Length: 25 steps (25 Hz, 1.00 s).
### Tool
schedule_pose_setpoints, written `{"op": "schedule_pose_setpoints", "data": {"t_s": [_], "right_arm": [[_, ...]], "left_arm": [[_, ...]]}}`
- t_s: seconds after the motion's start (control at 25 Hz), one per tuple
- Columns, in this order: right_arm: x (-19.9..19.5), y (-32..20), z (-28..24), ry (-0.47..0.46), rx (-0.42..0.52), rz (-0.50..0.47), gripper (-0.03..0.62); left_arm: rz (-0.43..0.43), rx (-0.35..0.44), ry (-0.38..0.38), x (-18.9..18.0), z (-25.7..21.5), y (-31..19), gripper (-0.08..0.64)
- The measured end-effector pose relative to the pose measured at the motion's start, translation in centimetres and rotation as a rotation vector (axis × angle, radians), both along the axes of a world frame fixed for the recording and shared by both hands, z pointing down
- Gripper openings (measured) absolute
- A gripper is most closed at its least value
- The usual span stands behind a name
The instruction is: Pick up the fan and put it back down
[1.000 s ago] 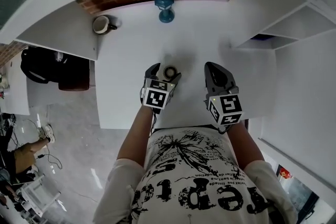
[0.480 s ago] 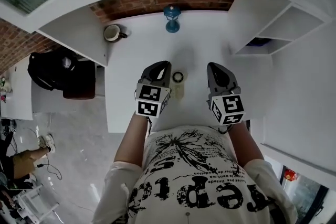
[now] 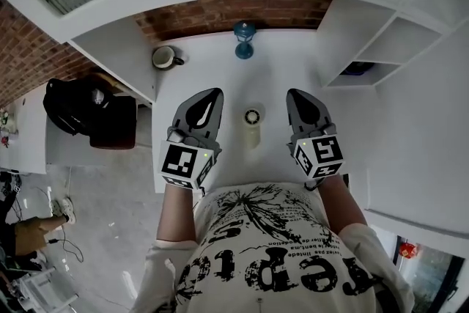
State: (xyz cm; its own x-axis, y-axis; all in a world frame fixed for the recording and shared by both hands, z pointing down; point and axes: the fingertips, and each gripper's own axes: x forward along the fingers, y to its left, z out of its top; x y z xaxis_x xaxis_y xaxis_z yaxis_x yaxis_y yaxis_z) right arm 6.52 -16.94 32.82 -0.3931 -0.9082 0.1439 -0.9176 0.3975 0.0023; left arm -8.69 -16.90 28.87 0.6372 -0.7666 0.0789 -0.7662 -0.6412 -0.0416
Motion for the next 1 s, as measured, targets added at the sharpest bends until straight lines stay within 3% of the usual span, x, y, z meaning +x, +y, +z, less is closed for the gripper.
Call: {"op": "schedule_pose_setpoints", "data": {"t_s": [0.12,0.28,0.48,1.0], "right_arm": [[-0.4,0.3,-1.0,-0.026,0.020,-0.017,0.015],[-0.6,0.4,-2.3,-0.034,0.049,-0.014,0.014],[-0.5,0.8,-3.3,-0.016,0.080,-0.016,0.014],[-1.8,1.5,-3.6,0.018,0.115,-0.111,0.012]], "left_arm": [[0.024,0.034,0.016,-0.7,-1.4,0.9,0.014],[-0.006,0.087,0.080,-2.4,-2.8,0.6,0.014],[-0.030,0.085,0.072,-3.8,-3.2,0.0,0.014],[-0.018,0.046,0.078,-2.7,-2.4,-0.1,0.014]]}}
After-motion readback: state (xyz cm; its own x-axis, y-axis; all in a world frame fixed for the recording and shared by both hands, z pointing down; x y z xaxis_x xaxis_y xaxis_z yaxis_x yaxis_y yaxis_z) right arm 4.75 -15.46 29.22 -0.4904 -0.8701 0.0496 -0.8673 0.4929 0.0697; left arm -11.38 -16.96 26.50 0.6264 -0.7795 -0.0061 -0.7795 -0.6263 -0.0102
